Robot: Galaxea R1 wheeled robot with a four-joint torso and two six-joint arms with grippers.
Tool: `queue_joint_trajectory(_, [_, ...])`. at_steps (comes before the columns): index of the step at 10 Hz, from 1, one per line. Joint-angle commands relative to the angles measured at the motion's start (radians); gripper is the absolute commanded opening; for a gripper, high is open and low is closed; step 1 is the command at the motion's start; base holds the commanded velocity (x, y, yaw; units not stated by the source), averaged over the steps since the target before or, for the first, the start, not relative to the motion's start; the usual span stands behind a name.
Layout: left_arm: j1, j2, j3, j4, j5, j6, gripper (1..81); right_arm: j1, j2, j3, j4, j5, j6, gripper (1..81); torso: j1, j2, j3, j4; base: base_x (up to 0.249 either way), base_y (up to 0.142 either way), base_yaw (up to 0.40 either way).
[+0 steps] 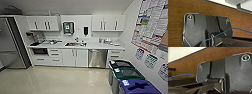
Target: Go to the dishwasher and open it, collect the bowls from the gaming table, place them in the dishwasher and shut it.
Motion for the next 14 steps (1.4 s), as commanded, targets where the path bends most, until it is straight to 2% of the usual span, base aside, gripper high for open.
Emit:
queue_joint_trajectory(1, [-0.05, -0.023, 0.02, 0.009, 0.052, 0.004, 81.1, 0.047, -0.015, 0.025, -0.005, -0.045, -0.002, 81.1, 0.0, 0.0, 0.0, 0.0, 0.178, 0.0, 0.0])
queue_joint_trajectory(14, [-0.05, -0.023, 0.02, 0.008, 0.052, 0.004, 81.1, 0.04, -0.013, 0.023, -0.003, -0.042, 0.003, 81.1, 0.0, 0.0, 0.0, 0.0, 0.177, 0.0, 0.0])
